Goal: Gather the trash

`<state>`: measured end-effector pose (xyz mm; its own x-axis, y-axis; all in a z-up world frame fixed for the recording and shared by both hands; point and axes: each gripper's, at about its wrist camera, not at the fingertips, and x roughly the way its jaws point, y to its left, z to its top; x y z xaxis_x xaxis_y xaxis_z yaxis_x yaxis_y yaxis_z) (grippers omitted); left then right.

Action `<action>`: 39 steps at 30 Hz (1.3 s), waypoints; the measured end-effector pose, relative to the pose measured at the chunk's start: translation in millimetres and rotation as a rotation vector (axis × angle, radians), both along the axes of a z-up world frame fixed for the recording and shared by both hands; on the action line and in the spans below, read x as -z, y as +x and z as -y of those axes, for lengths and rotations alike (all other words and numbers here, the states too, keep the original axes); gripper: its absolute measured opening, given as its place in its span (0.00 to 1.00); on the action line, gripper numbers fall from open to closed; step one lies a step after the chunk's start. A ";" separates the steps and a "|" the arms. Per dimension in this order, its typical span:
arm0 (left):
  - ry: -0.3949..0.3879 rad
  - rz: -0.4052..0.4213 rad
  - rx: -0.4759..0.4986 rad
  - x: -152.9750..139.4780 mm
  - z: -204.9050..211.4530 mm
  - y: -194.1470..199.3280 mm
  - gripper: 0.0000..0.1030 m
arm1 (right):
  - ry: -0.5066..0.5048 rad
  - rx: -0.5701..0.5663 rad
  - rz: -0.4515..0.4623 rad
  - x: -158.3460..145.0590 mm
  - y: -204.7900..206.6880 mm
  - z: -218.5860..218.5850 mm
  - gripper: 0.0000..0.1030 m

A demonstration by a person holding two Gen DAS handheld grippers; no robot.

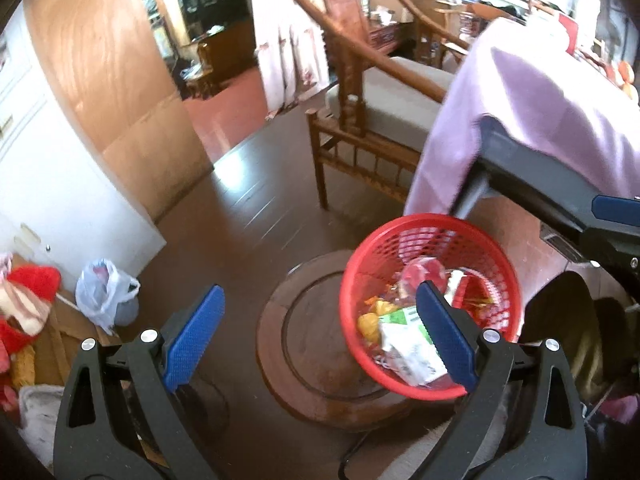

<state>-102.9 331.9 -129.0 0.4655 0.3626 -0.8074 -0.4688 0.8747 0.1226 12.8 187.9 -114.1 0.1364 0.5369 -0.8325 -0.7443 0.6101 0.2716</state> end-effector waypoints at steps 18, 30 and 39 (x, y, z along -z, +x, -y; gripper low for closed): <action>0.093 0.068 -0.118 -103.1 82.1 58.7 0.92 | 0.109 0.018 0.016 5.1 8.8 100.2 0.83; 0.098 -0.048 -0.356 -65.9 110.4 -1.5 0.92 | 0.091 -0.121 -0.065 20.3 9.2 97.9 0.92; -0.049 -0.032 -0.339 -11.6 75.9 -12.1 0.92 | -0.070 -0.087 -0.036 41.8 -2.4 61.9 0.92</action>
